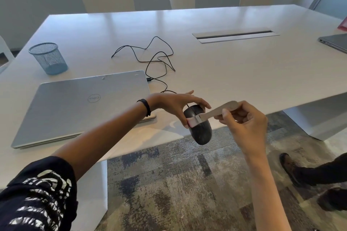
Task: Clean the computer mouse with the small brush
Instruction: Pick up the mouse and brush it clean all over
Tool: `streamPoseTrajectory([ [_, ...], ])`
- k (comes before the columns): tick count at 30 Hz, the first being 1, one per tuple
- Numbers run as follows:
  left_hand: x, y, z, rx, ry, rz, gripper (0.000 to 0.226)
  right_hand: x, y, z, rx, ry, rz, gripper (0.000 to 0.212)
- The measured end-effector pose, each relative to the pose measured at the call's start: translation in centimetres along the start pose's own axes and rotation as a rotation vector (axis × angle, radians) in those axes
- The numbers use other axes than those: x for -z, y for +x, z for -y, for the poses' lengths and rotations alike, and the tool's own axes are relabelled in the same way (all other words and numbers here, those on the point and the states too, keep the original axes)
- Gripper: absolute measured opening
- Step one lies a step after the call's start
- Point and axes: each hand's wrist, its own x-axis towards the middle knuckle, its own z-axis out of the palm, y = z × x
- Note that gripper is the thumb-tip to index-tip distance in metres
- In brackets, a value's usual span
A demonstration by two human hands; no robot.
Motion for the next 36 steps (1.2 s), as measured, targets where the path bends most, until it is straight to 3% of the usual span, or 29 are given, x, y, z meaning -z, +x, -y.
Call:
streamPoseTrajectory([
  [4, 0.1, -0.1, 0.0, -0.009, -0.003, -0.008, 0.078, 1.3, 0.4, -0.7, -0.088, 0.039, 0.075, 0.014],
  [8, 0.2, -0.3, -0.1, -0.02, -0.006, 0.007, 0.078, 2.9, 0.8, -1.3, -0.19, -0.01, 0.319, 0.01],
  [14, 0.0, -0.9, 0.2, -0.033, -0.024, 0.003, 0.078, 3.4, 0.5, -1.7, -0.129, 0.088, 0.172, 0.004],
  [18, 0.0, -1.3, 0.5, -0.03, -0.028, -0.006, 0.078, 3.5, -0.1, -2.0, -0.116, 0.106, 0.261, 0.003],
  [36, -0.7, -1.2, 0.4, -0.017, -0.05, 0.01, 0.079, 4.5, 1.4, -3.3, -0.089, 0.117, 0.281, 0.005],
])
